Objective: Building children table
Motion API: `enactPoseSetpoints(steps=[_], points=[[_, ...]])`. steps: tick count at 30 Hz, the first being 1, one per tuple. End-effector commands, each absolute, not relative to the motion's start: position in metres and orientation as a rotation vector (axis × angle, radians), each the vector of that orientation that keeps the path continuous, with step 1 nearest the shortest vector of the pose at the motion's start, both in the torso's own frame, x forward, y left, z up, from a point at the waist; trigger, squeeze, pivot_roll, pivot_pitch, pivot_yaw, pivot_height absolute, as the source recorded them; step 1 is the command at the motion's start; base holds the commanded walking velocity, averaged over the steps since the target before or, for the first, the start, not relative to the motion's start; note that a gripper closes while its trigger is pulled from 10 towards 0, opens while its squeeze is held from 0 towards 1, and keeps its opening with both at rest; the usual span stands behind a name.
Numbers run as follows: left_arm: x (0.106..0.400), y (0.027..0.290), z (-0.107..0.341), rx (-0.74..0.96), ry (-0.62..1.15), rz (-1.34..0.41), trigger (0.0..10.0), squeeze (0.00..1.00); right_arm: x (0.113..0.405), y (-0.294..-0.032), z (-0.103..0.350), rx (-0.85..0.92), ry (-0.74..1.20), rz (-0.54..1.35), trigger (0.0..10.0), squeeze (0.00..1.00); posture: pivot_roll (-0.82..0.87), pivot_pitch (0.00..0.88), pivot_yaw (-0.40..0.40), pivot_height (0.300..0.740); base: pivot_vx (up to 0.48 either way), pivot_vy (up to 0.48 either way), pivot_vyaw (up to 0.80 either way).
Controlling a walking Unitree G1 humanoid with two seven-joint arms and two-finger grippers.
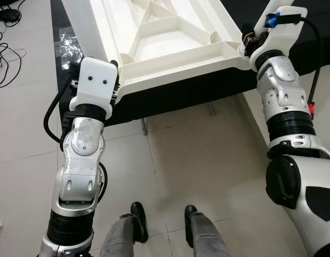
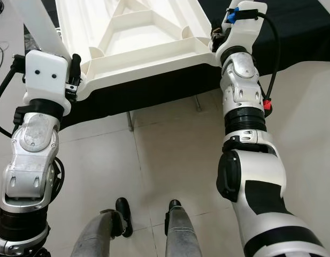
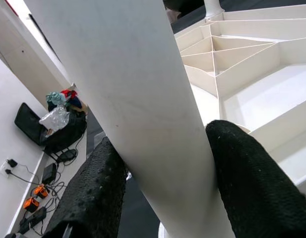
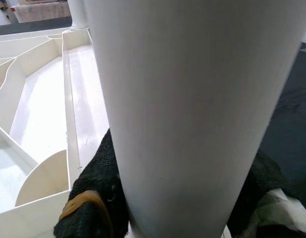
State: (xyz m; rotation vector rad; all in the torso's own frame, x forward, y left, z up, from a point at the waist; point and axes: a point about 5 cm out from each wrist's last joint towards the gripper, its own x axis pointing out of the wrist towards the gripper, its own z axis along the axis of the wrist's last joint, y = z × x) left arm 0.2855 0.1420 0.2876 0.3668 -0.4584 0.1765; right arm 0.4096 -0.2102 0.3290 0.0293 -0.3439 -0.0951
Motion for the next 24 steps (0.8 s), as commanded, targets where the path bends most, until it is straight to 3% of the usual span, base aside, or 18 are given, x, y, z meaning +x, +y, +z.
enactPoseSetpoints(steps=[1,2,4,5,6,7,11,12,13,14,17,18,24], points=[[0.28,0.189,0.278,0.487,-0.381,0.457,0.0,0.0,0.409,-0.222,0.312,0.068,-0.287,-0.14,0.0,0.0,0.0,0.398,0.042,0.74,0.0,0.0,0.0],[0.28,0.19,0.278,0.484,-0.374,0.46,0.0,0.0,0.408,-0.22,0.31,0.07,-0.284,-0.141,4.1,0.0,0.0,0.396,0.04,0.74,0.0,0.0,0.0],[0.281,0.192,0.277,0.478,-0.365,0.462,0.0,0.0,0.408,-0.219,0.309,0.071,-0.28,-0.144,4.1,0.0,0.0,0.396,0.04,0.74,0.0,0.0,0.0],[0.281,0.192,0.278,0.483,-0.371,0.455,2.2,0.0,0.406,-0.218,0.31,0.051,-0.301,-0.158,10.0,0.0,0.0,0.396,0.041,0.74,0.0,0.0,0.0],[0.281,0.192,0.278,0.485,-0.373,0.453,2.2,0.0,0.406,-0.217,0.311,0.046,-0.307,-0.161,10.0,0.0,0.0,0.396,0.041,0.74,0.0,0.0,0.0],[0.282,0.192,0.278,0.476,-0.37,0.452,10.0,0.0,0.405,-0.218,0.312,0.037,-0.313,-0.171,10.0,0.0,0.0,0.393,0.041,0.74,0.0,0.0,0.0],[0.283,0.192,0.276,0.437,-0.356,0.432,10.0,0.0,0.404,-0.216,0.314,0.035,-0.314,-0.176,10.0,0.0,0.0,0.391,0.039,0.74,0.0,0.0,0.0],[0.283,0.193,0.276,0.426,-0.353,0.433,10.0,0.0,0.404,-0.215,0.314,0.029,-0.315,-0.176,10.0,0.53,0.0,0.391,0.039,0.74,0.0,0.0,0.0],[0.283,0.193,0.276,0.426,-0.353,0.433,10.0,0.0,0.404,-0.215,0.314,0.029,-0.315,-0.176,10.0,0.53,0.0,0.391,0.039,0.74,0.0,0.0,0.0],[0.284,0.194,0.275,0.421,-0.348,0.428,10.0,0.19,0.403,-0.215,0.314,0.029,-0.321,-0.183,10.0,1.0,0.0,0.391,0.039,0.74,0.0,0.0,0.0],[0.283,0.195,0.275,0.416,-0.35,0.432,10.0,0.19,0.402,-0.214,0.314,0.042,-0.327,-0.186,10.0,1.0,0.0,0.389,0.039,0.74,0.0,0.0,0.0],[0.283,0.195,0.275,0.406,-0.348,0.43,10.0,1.0,0.401,-0.212,0.314,0.048,-0.335,-0.186,10.0,1.0,0.0,0.389,0.039,0.74,0.0,0.0,0.0],[0.284,0.197,0.274,0.394,-0.343,0.432,10.0,1.0,0.399,-0.206,0.313,0.056,-0.342,-0.17,10.0,1.0,0.0,0.391,0.038,0.74,0.0,0.0,0.0]])
